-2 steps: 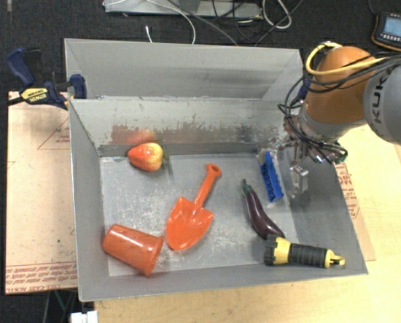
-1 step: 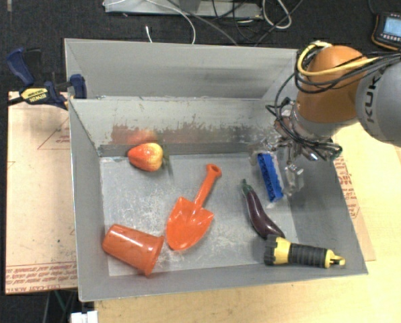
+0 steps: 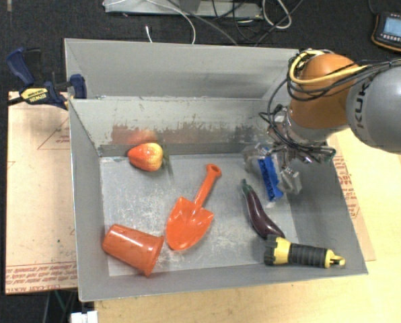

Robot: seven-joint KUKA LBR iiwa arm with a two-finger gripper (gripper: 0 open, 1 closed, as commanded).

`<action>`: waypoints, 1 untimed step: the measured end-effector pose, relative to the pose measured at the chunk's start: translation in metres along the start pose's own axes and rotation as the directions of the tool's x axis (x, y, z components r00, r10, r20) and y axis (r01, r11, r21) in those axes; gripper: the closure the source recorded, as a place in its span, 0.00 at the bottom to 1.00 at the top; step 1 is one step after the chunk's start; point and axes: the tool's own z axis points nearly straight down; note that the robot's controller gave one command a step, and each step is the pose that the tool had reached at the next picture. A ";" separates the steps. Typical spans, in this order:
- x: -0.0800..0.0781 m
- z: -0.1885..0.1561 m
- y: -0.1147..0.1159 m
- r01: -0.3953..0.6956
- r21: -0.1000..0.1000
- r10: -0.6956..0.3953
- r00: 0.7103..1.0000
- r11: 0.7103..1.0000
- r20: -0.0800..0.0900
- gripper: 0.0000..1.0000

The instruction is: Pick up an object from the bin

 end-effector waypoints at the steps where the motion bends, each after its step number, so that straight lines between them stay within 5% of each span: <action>1: 0.004 -0.003 -0.006 0.427 0.007 -0.427 0.904 0.904 0.008 1.00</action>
Offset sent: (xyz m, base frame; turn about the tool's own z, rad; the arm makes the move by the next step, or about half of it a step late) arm 0.0000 0.0000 0.0000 0.0000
